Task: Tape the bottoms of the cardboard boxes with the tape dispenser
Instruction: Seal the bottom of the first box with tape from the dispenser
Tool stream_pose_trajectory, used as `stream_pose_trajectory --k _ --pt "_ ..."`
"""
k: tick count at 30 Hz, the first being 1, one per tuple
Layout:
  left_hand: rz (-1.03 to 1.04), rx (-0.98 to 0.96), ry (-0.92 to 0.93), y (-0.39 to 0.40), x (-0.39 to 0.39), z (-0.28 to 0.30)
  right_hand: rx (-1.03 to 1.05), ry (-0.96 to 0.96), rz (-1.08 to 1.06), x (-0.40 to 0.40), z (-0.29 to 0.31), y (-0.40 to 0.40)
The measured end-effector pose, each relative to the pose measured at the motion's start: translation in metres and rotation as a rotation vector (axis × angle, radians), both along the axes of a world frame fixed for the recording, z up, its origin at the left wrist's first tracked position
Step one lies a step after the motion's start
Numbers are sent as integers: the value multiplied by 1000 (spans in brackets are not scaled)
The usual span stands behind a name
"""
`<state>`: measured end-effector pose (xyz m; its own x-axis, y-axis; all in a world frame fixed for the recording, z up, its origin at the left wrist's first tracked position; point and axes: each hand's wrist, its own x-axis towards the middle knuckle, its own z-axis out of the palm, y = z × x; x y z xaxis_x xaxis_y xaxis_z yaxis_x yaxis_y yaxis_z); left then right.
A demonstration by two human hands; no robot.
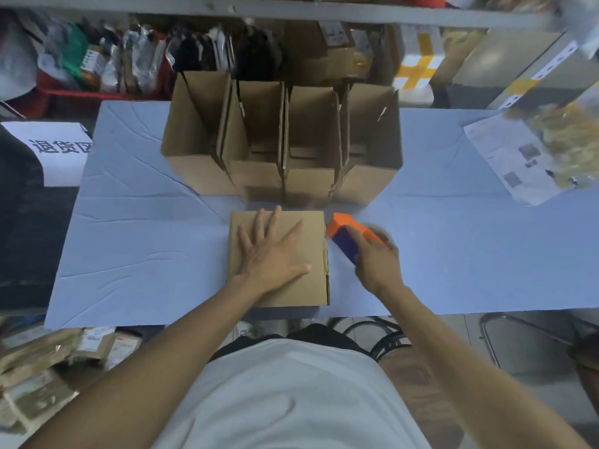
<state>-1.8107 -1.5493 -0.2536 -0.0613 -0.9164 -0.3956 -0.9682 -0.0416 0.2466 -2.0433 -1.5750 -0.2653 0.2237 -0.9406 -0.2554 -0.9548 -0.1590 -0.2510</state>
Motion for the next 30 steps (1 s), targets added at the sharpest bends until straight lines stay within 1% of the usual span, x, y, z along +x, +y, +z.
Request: stream_pose_trajectory --k 1,3,5,7,9,11,12,14,16,20,22,27,30 --pt "42 -16 31 -3 -1 7 34 -105 -27 -9 8 -4" --pt "93 -115 134 -10 -8 20 111 -317 -130 -24 24 -10" --pt "135 -172 297 -18 -20 30 99 -415 -179 -38 41 -9" --pt "244 -137 492 -28 -34 39 99 -468 -175 -48 55 -5" --pt "417 12 738 -39 -44 45 112 -496 -129 -52 64 -2" --pt "568 251 1003 -44 -53 49 94 -502 -64 -54 69 0" --pt "609 359 1103 -44 -55 49 82 -505 -32 -54 70 0" --pt "644 485 1235 -41 -56 48 82 -516 10 -55 72 0" --pt "638 515 1303 -38 -56 43 96 -530 38 -57 71 0" --pt "591 458 1267 -34 -57 39 106 -546 93 -58 66 -3" --pt "627 440 1285 -31 -57 37 103 -529 122 -58 64 -6" --pt "734 470 1448 -26 -52 40 100 -539 156 -58 59 -12" --pt "788 444 1451 -24 -51 42 104 -546 192 -56 58 -15"
